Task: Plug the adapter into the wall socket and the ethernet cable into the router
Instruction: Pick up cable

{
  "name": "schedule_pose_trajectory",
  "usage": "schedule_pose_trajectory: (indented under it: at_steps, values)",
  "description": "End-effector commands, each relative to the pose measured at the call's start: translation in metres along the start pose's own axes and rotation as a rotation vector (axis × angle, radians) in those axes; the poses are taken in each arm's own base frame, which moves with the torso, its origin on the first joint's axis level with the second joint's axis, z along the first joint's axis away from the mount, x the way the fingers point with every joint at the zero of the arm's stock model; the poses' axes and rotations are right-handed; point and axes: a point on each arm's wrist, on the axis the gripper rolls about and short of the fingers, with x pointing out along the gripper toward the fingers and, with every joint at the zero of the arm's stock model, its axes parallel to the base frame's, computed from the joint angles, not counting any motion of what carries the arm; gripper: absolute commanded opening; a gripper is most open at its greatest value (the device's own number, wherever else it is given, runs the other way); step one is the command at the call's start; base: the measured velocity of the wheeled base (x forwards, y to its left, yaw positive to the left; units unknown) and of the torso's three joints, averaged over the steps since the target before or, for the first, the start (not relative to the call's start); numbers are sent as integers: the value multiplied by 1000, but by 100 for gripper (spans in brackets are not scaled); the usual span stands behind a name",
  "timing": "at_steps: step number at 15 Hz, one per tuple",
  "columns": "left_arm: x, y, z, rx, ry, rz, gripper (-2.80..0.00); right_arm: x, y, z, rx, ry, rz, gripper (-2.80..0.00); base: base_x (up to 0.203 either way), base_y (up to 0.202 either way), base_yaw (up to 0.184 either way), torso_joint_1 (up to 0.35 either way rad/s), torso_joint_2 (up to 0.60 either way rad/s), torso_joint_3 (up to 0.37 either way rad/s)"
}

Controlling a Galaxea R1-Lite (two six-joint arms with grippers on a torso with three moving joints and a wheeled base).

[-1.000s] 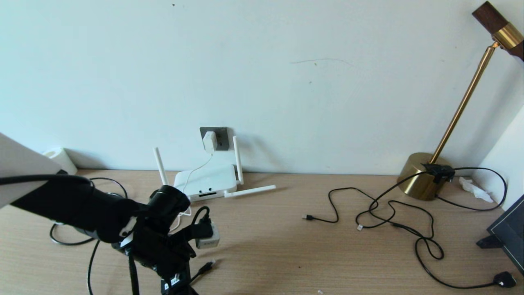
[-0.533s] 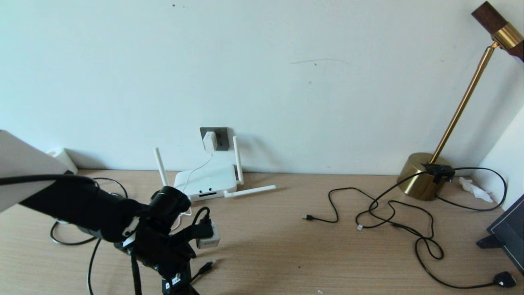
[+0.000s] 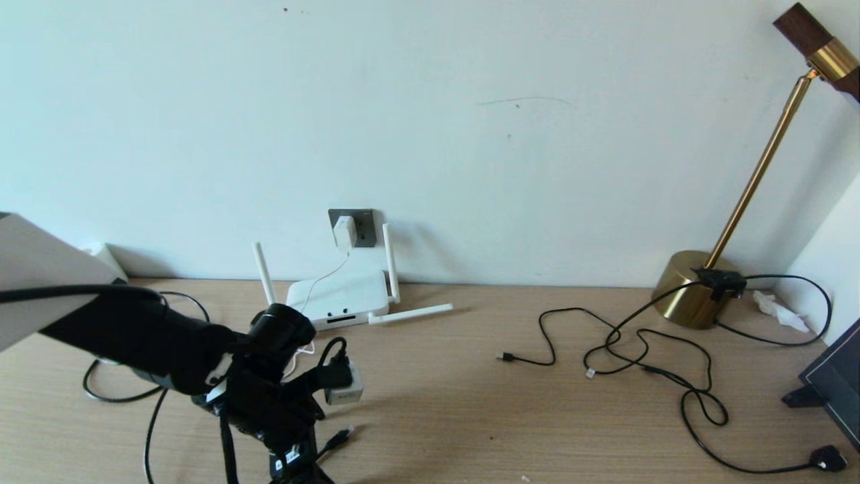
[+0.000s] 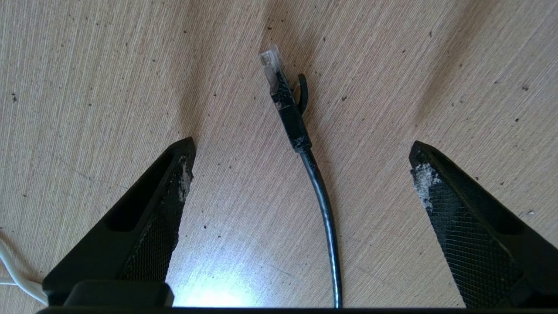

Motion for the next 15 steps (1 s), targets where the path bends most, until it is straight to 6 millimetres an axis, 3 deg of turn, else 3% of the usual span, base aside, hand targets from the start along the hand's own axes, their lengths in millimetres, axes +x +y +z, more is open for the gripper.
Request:
schedule_pose_trajectory:
  at_steps: [1, 2, 15]
  values:
    - [2, -1, -2, 2, 21, 4, 0, 0, 0, 0, 1, 1, 0, -280, 0, 0, 0, 0, 0, 0]
    - [3, -1, -2, 1, 25, 2, -280, 0, 0, 0, 1, 1, 0, -280, 0, 0, 0, 0, 0, 0]
    - [6, -12, 1, 36, 33, 11, -280, 0, 0, 0, 1, 1, 0, -280, 0, 0, 0, 0, 0, 0]
